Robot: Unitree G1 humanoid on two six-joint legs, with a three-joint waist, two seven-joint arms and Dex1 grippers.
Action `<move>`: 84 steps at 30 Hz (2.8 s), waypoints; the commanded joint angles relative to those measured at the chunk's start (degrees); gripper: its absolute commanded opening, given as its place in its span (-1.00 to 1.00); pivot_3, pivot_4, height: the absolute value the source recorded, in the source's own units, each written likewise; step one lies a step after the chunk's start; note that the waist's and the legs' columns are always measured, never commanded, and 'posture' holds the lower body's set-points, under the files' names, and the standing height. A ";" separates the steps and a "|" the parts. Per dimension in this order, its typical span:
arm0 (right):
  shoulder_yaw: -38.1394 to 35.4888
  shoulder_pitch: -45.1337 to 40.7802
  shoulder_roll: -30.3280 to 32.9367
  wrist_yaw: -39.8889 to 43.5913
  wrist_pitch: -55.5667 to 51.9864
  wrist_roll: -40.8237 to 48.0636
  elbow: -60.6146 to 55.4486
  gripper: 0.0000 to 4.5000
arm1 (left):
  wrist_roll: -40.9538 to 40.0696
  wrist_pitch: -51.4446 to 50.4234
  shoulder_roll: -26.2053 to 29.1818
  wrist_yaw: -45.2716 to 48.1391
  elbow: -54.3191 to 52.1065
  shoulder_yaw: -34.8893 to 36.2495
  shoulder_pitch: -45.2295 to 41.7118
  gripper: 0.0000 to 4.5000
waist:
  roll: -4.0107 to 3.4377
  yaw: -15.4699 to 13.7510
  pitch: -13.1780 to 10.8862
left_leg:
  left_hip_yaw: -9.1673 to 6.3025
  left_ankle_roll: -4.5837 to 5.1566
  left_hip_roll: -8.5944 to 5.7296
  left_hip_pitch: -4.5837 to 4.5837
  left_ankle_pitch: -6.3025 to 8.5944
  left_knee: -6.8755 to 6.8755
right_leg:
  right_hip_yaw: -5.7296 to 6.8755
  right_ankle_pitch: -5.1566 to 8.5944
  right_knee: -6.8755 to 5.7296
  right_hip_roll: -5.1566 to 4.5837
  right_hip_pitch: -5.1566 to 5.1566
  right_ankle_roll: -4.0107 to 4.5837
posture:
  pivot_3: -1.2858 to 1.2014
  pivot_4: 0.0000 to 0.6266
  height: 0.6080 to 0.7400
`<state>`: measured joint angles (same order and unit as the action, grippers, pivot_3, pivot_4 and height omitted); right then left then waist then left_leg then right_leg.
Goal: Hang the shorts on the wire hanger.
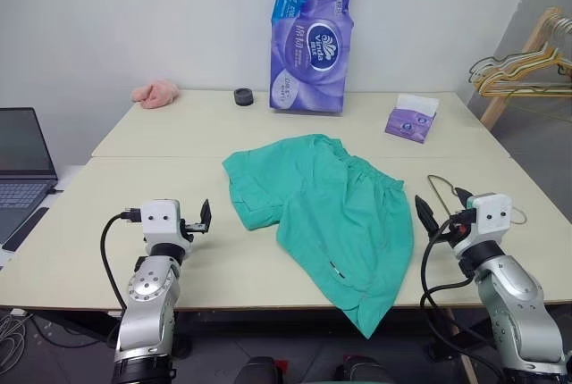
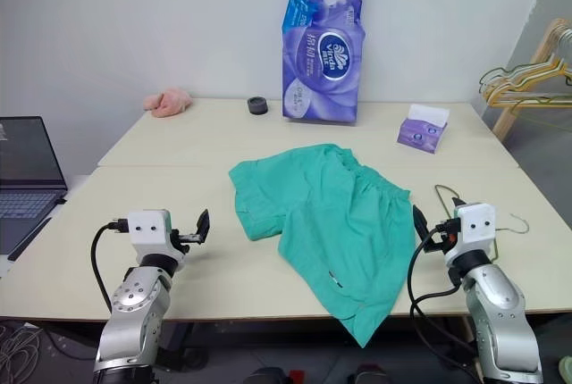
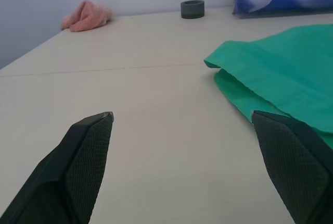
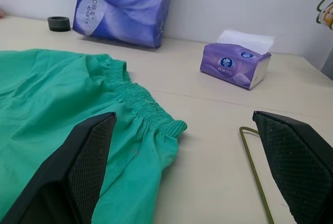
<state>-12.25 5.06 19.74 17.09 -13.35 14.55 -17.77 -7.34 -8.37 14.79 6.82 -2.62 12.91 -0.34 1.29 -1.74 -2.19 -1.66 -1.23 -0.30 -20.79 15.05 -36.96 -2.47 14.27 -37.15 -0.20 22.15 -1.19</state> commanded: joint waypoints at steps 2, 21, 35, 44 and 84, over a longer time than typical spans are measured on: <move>-0.54 -1.02 0.62 0.18 0.55 -0.21 -1.64 0.99 | -0.45 0.46 0.24 0.36 -1.78 0.52 -0.59 1.00 | 0.00 0.00 0.00 | 0.00 0.00 0.00 0.00 0.00 0.00 | 0.00 0.00 0.00 0.00 0.00 0.00 | 0.12 -1.00 1.00; -0.72 -0.27 0.54 0.97 2.64 -0.47 -0.04 0.99 | -4.41 -0.74 0.56 5.69 -3.75 0.07 -0.25 1.00 | 0.00 0.04 0.00 | 0.02 0.00 0.00 0.00 0.00 0.00 | 0.01 0.00 0.00 0.00 0.00 0.00 | 0.11 -1.00 1.00; -0.05 14.17 15.12 20.86 -6.69 10.04 -15.82 0.99 | -11.05 -14.97 13.02 41.91 -12.76 -26.41 -7.50 1.00 | -0.18 1.40 -0.01 | 0.12 0.06 -0.03 0.02 0.04 0.00 | -0.01 0.21 0.00 0.10 0.00 -0.02 | -0.03 -0.94 1.00; -2.97 24.18 18.99 23.91 -8.03 10.93 -21.17 0.99 | -8.29 -15.69 11.86 54.22 -3.14 -37.75 -18.69 1.00 | -0.21 5.07 0.00 | 0.15 0.32 -0.07 0.04 0.23 -0.02 | -0.01 0.39 -0.02 0.29 -0.01 0.05 | -0.13 -0.90 1.00; 4.01 12.61 20.91 24.12 1.96 -3.82 -13.25 1.00 | -2.03 -9.65 22.60 60.28 9.92 -30.82 -17.15 -0.96 | -0.26 8.50 -0.08 | 0.02 0.49 0.13 0.12 0.50 0.01 | -0.14 0.62 -0.03 0.27 -0.02 -0.08 | -0.12 -0.88 1.00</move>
<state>-8.76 19.75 39.83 41.46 -14.49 13.57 -32.08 -9.57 -18.18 35.59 67.11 5.33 -20.63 -17.64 1.03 6.76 -2.27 -1.63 -0.73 -0.18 -20.66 15.54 -36.95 -2.60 14.89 -37.18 0.07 22.13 -1.27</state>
